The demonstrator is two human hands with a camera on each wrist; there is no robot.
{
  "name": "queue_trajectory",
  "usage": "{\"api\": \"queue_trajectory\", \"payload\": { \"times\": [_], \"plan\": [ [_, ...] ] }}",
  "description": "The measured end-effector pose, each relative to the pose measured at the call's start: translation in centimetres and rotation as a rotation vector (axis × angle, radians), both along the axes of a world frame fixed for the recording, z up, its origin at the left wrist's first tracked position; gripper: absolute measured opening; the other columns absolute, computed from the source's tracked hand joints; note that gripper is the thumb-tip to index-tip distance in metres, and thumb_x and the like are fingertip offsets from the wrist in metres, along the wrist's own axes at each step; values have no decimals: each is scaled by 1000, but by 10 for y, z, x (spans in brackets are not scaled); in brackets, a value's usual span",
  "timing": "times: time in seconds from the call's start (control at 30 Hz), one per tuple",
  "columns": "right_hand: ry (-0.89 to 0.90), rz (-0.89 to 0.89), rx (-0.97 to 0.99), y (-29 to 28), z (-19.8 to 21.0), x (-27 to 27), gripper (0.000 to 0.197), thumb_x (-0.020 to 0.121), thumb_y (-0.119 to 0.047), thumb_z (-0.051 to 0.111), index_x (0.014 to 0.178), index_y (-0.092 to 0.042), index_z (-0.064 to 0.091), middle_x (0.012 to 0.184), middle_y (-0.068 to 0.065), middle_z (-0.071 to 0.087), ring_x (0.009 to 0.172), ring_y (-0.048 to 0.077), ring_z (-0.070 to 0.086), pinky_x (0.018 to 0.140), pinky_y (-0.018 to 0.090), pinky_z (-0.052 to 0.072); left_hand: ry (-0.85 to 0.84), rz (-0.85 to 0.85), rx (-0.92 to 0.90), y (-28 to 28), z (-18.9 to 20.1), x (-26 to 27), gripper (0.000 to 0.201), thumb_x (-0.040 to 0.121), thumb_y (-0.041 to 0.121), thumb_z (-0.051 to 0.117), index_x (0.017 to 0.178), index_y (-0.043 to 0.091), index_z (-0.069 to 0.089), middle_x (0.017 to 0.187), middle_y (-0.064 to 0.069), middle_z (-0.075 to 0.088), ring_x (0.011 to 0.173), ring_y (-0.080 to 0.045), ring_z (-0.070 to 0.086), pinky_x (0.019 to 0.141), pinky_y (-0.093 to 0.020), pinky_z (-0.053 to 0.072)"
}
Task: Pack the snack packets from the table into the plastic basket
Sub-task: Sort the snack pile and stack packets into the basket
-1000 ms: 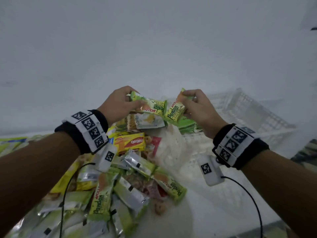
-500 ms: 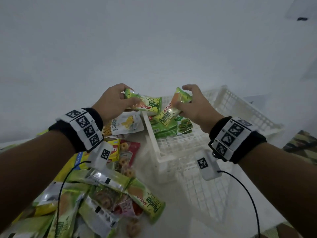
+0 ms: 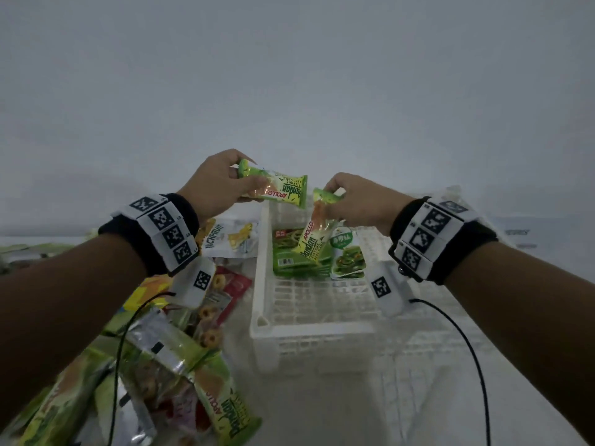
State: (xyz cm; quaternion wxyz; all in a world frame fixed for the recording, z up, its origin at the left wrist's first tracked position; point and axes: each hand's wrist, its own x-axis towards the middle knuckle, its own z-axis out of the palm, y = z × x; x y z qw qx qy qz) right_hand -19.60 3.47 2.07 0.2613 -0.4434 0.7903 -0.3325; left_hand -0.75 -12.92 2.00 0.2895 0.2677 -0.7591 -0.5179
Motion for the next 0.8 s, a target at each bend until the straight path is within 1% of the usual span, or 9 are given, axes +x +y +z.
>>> {"api": "queue_trajectory", "payload": {
  "times": [0.07,0.13,0.23,0.3,0.37,0.43,0.5,0.6,0.8],
  "plan": [
    [19,55,46,-8,-2,-10,32,87,-30,81,107,-26,56,100,4,68,84,19,62,70,35,51,7,41,14,3,-3,-3,31,93,12,72,118,-1,57,99,-14,77,86,-25,77,76,-29,63],
    [-16,111,106,-15,-9,-19,34,88,-26,80,112,-28,56,103,12,70,82,22,65,73,39,59,16,60,24,4,-6,-5,32,92,11,73,117,-2,57,98,-14,77,86,-27,77,77,-31,63],
    [-95,194,166,-18,-21,-24,30,96,-19,71,120,-26,56,109,13,66,81,20,65,64,27,57,4,67,-5,2,-11,-7,32,91,12,74,115,-2,58,97,-12,77,86,-24,77,76,-29,63],
    [-131,233,220,-20,-30,-23,25,98,-15,68,119,-21,58,106,8,65,78,20,64,58,27,56,-20,74,-35,-2,-14,-8,31,91,13,74,115,-1,58,98,-11,76,86,-22,77,74,-27,62],
    [-144,261,280,-22,-39,-22,20,96,-10,69,114,-15,61,113,8,64,89,24,68,64,33,61,-19,78,-39,-6,-17,-10,31,92,13,73,115,-2,58,99,-11,76,86,-22,77,71,-25,61],
    [-132,295,338,-23,-47,-22,17,94,-10,71,109,-12,63,116,7,63,91,21,66,64,28,60,-19,71,-39,-7,-18,-13,31,92,13,73,116,-2,58,98,-12,76,86,-22,77,71,-25,61],
    [-12,339,402,-22,-53,-21,20,90,-22,77,104,-15,65,115,3,62,85,14,62,57,21,53,-20,53,-33,-8,-20,-16,33,92,14,73,116,-2,58,97,-13,77,87,-23,77,74,-27,62],
    [216,432,496,-21,-60,-20,40,81,-46,82,103,-16,69,112,4,67,92,14,62,69,26,48,-21,22,-18,-8,-22,-20,33,92,15,74,116,-1,59,95,-13,78,88,-23,77,75,-28,62],
    [507,529,515,-23,-65,-7,32,85,-45,79,98,-17,72,100,-1,71,86,14,63,63,26,46,-5,-30,32,-7,-29,-25,33,92,15,74,117,-1,58,95,-15,78,91,-27,77,80,-35,62]
  ]
}}
